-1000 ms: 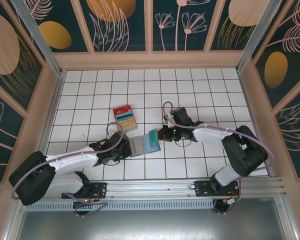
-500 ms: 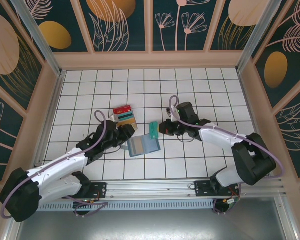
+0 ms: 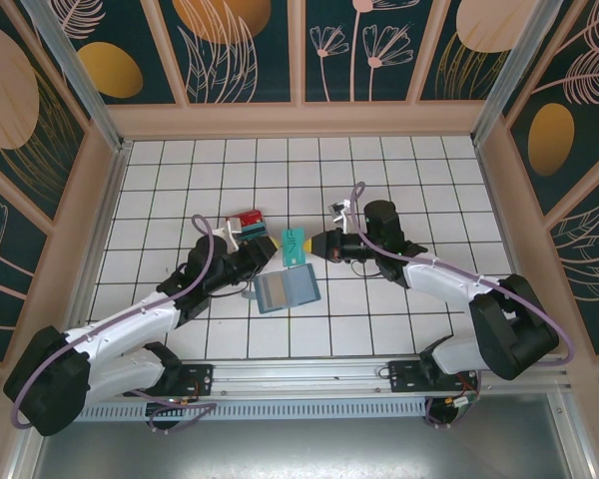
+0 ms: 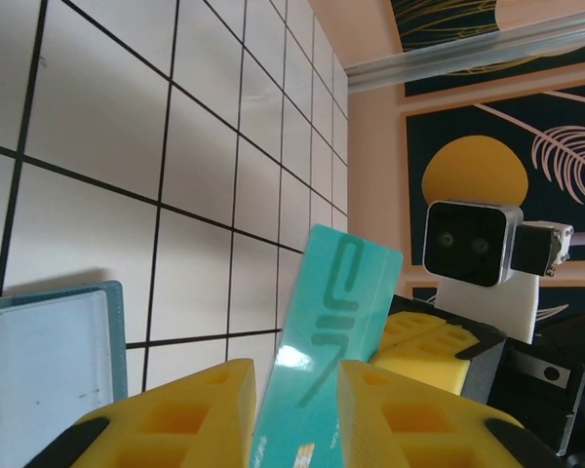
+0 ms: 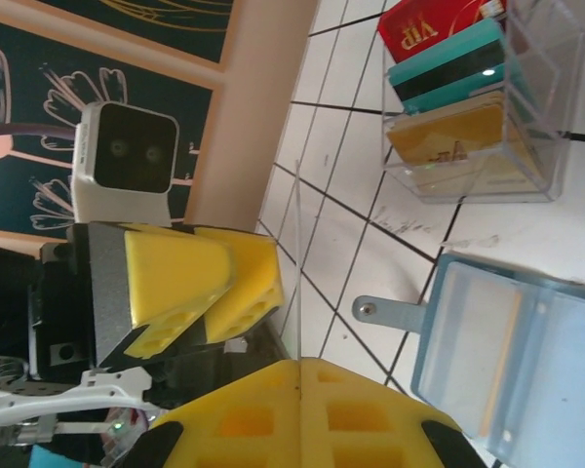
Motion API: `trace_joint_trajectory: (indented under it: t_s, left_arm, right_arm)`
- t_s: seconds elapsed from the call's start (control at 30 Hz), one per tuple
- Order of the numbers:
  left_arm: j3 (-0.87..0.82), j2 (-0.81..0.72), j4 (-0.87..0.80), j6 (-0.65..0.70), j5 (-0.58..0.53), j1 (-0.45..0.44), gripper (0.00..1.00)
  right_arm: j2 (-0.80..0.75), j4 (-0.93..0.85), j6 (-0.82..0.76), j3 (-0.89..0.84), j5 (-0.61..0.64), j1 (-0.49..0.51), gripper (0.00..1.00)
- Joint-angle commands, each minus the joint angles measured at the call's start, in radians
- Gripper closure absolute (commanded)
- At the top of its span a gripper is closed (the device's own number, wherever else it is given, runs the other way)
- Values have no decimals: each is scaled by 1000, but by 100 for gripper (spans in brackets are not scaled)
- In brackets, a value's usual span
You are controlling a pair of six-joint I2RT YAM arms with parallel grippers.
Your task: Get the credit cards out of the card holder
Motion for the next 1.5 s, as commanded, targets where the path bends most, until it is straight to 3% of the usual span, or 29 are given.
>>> trace_joint_trajectory:
  t_s: [0.0, 0.23, 0.73, 0.77, 0.83, 0.9, 1.1, 1.17, 1.33, 1.47]
  left_arm:
    - [1, 11, 59, -11, 30, 10, 71]
    - [-5, 8, 86, -9, 39, 9, 73]
    - [-4, -5, 183, 17, 99, 8, 100]
    - [-3, -4, 182, 20, 99, 9, 100]
    - [-1, -8, 176, 28, 93, 8, 100]
    - [7, -16, 141, 52, 79, 8, 100]
    - [152, -30, -215, 282, -5, 9, 100]
    - [214, -19, -344, 386, -51, 9, 100]
    - [323, 12, -545, 680, -185, 8, 100]
    - [359, 21, -601, 885, -345, 8, 100]
  right_arm:
    - [-8, 133, 56, -20, -62, -4, 100]
    - [6, 154, 62, -16, -86, -4, 100]
    - [38, 140, 41, -9, -93, -3, 100]
    - [39, 131, 35, -6, -91, -3, 94]
    - [41, 103, 19, 1, -82, -4, 66]
    - [36, 78, 4, 5, -70, -4, 46]
    - [-22, -50, -66, 22, 19, -4, 10]
    - [-49, -106, -100, 37, 58, -3, 2]
    - [-95, -187, -156, 53, 89, -53, 1]
    - [-124, -215, -178, 52, 93, -77, 1]
